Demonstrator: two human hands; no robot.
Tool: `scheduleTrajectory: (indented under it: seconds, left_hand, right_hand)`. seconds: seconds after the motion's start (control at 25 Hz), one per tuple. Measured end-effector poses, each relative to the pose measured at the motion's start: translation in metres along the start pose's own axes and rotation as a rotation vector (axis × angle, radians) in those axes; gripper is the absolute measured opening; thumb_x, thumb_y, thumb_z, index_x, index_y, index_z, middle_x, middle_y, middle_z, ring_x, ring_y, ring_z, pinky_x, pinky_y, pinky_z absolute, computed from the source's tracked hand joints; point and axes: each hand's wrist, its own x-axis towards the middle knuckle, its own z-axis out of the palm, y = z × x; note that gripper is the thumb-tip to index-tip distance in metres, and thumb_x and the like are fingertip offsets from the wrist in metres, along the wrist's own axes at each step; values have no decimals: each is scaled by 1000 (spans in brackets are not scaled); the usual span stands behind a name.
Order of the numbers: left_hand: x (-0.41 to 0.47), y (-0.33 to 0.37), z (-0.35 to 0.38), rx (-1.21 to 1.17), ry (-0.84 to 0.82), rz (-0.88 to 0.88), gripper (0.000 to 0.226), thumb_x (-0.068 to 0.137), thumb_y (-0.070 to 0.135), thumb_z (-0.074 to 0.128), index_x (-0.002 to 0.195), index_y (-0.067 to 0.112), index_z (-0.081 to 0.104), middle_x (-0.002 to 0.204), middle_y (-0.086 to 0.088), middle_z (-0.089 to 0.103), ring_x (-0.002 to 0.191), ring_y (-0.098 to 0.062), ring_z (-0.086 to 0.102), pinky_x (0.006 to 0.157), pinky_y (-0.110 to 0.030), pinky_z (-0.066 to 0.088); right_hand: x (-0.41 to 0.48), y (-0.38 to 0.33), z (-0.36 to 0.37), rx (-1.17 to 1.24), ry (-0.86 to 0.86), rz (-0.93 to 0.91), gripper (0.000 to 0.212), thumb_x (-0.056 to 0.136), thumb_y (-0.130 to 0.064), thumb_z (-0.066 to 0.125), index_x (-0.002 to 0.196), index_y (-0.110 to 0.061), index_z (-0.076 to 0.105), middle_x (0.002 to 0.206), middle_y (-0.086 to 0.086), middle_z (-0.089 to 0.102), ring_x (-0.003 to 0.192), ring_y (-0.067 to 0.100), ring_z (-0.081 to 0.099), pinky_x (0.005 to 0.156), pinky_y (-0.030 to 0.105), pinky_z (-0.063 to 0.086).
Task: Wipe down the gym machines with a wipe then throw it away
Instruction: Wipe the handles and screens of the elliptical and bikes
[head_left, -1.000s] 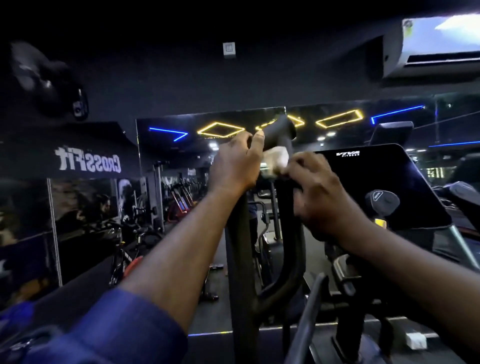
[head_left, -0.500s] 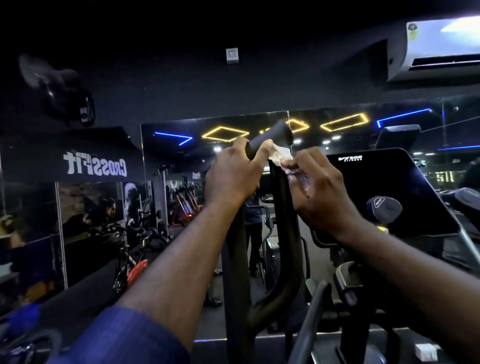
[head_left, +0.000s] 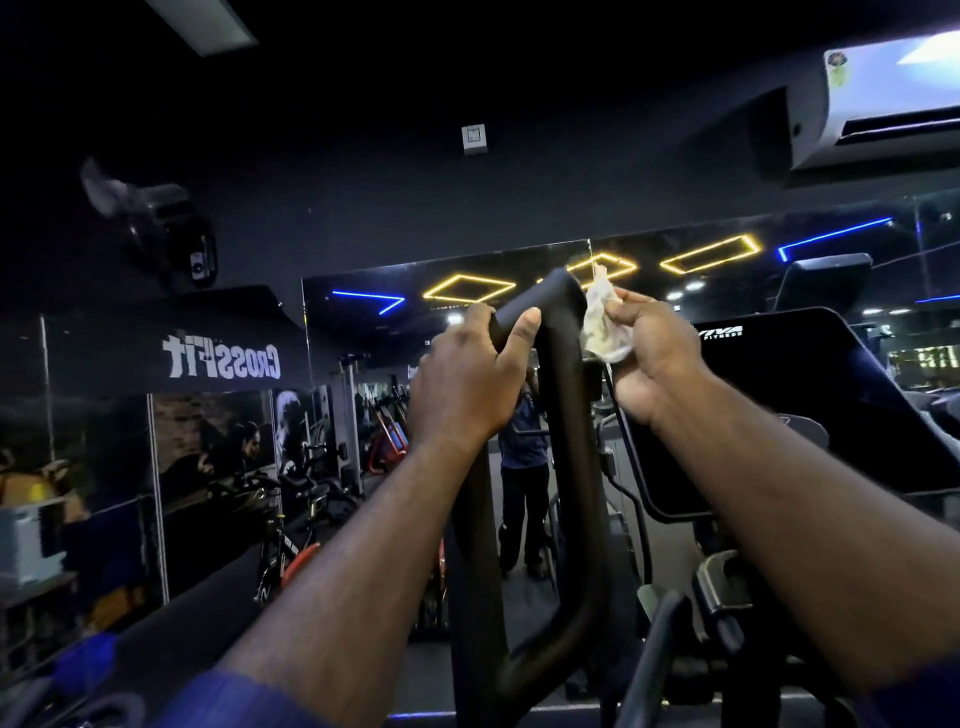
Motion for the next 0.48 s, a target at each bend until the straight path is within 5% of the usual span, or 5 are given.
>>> scheduleTrajectory:
  seconds: [0.12,0.24,0.32,0.4,0.48]
  left_hand:
    - [-1,-1,1,10,13,-8,51,103,72,34,122,30,55,93,7,61,79,-7,59,61,-29,40]
    - [-4,4,1,71,44,-32,49,104,70,33,117,29,56,93,10,56,73,1,46,58,-25,28]
    - [-7,7,1,97,64,-40,48,105,69,34,114,27,56,90,12,52,72,0,44,58,-27,28]
    - [-8,8,0,118,85,-38,47,105,67,34,116,27,56,96,10,53,78,-9,49,65,-32,30]
    - [-9,10,3,168,93,10,46,106,65,35,125,27,52,110,7,54,93,-11,49,74,-34,31]
  right_hand:
    - [4,7,14,72,-148,124,32,104,-15,54,134,-13,65,114,17,74,105,32,70,108,53,50]
    - [-6,24,-1,118,-243,196,25,106,-23,55,124,-12,69,121,19,65,114,33,58,119,53,39]
    - [-23,33,-16,85,-283,211,27,106,-21,55,126,-11,68,113,16,65,105,30,59,109,44,49]
    - [-36,40,-26,55,-301,209,25,106,-13,49,122,-10,68,92,11,73,81,21,68,76,31,59]
    - [-55,47,-39,20,-306,241,31,102,-3,45,117,-7,72,98,16,76,78,20,71,67,28,60]
